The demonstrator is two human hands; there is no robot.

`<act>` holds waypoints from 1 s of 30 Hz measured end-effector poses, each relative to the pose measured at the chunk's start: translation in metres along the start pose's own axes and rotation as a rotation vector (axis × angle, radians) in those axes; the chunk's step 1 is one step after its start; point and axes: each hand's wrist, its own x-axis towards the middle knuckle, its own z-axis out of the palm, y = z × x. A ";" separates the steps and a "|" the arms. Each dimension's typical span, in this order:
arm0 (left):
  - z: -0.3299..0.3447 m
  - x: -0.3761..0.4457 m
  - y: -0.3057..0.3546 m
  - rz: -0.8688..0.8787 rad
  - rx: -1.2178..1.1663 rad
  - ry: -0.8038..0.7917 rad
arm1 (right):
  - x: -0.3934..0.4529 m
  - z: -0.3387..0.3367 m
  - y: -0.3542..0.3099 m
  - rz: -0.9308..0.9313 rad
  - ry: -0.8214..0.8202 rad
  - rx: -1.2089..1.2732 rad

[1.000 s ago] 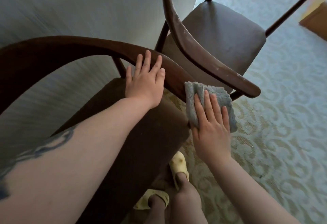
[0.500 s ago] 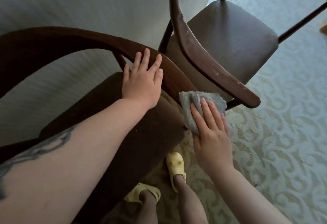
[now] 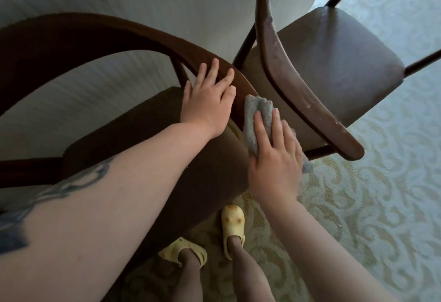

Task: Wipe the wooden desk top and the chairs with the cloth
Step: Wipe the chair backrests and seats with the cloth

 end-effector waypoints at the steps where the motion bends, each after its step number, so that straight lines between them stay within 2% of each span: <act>1: 0.000 0.000 0.002 -0.003 0.004 -0.001 | 0.016 0.003 -0.010 -0.015 -0.007 -0.022; 5: -0.004 0.002 0.006 -0.015 -0.007 -0.011 | 0.051 0.013 -0.039 -0.104 -0.043 -0.118; 9: -0.018 0.004 -0.005 0.045 0.157 -0.041 | 0.041 0.006 -0.009 -0.388 -0.039 -0.191; 10: -0.023 0.005 -0.009 0.055 0.197 -0.047 | 0.039 0.003 -0.001 -0.397 -0.037 -0.192; 12: -0.027 0.008 -0.015 0.029 0.237 -0.043 | 0.040 0.001 -0.003 -0.290 -0.051 -0.178; 15: -0.026 0.008 -0.019 -0.049 0.229 -0.018 | 0.064 0.009 -0.040 -0.196 -0.090 -0.184; 18: -0.030 0.010 -0.023 -0.089 0.224 0.000 | 0.094 0.008 -0.058 -0.284 -0.128 -0.152; 21: -0.039 0.015 -0.024 -0.092 0.224 -0.009 | 0.082 -0.002 -0.034 -0.340 -0.102 -0.152; 25: -0.037 0.013 -0.022 -0.113 0.205 -0.033 | 0.036 -0.001 -0.003 -0.308 -0.077 -0.172; 30: -0.031 0.012 -0.017 -0.144 0.173 0.009 | 0.063 0.004 -0.022 -0.283 -0.092 -0.134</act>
